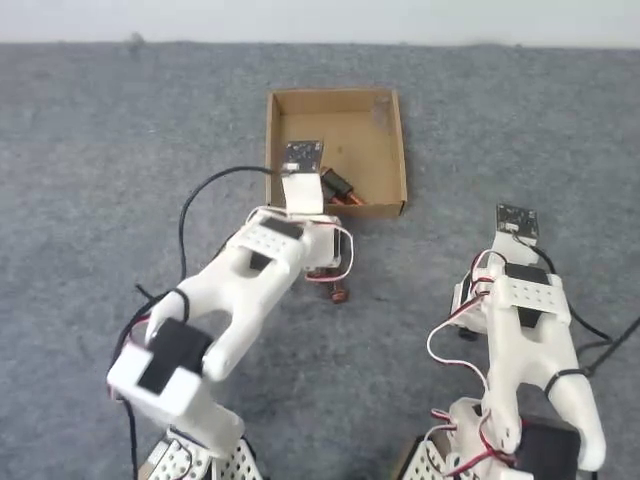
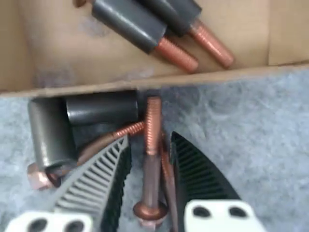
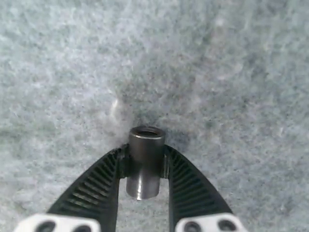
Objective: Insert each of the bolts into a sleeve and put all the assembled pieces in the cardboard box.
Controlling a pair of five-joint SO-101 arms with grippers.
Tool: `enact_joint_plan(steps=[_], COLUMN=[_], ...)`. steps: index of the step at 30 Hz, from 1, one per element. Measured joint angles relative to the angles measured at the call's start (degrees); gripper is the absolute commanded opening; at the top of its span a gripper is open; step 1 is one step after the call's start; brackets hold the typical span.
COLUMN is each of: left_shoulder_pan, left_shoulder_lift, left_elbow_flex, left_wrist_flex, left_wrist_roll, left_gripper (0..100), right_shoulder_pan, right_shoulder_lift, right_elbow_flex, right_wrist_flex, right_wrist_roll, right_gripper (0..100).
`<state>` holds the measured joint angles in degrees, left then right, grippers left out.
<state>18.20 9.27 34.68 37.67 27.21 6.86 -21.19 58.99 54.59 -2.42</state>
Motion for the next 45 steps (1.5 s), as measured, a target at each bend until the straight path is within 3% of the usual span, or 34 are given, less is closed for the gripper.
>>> enact_joint_plan(steps=[3,11,17,23,27,32,38,45], left_shoulder_pan=[-0.26,-0.09,0.88,-0.09,-6.07,-18.81,-32.44,-39.65], left_shoulder_lift=[3.08,2.11,-7.56,-21.1,-30.15,-34.29,-32.79,-20.84], left_elbow_flex=[-4.92,-4.92,5.71,19.08,21.8,21.89,25.14,23.65], left_wrist_flex=[4.04,4.92,3.08,-4.75,-5.54,-5.8,-8.7,-11.08], left_wrist_roll=[0.0,-0.79,-7.47,-7.56,-2.37,2.73,1.76,-4.22], left_gripper=[0,1,1,1,1,1,1,6], right_shoulder_pan=[0.0,0.0,0.0,0.0,0.0,0.0,0.0,0.0], right_shoulder_lift=[0.0,0.0,0.0,0.0,0.0,0.0,0.0,0.0], right_elbow_flex=[0.0,0.0,0.0,0.0,0.0,0.0,0.0,0.0], right_wrist_flex=[0.0,0.0,-1.05,-1.05,-1.05,-1.05,-1.05,-1.05], right_wrist_roll=[0.0,0.0,0.0,0.0,0.0,0.0,0.0,0.0], right_gripper=[1.0,1.1,1.0,1.0,1.0,1.0,1.0,1.0])
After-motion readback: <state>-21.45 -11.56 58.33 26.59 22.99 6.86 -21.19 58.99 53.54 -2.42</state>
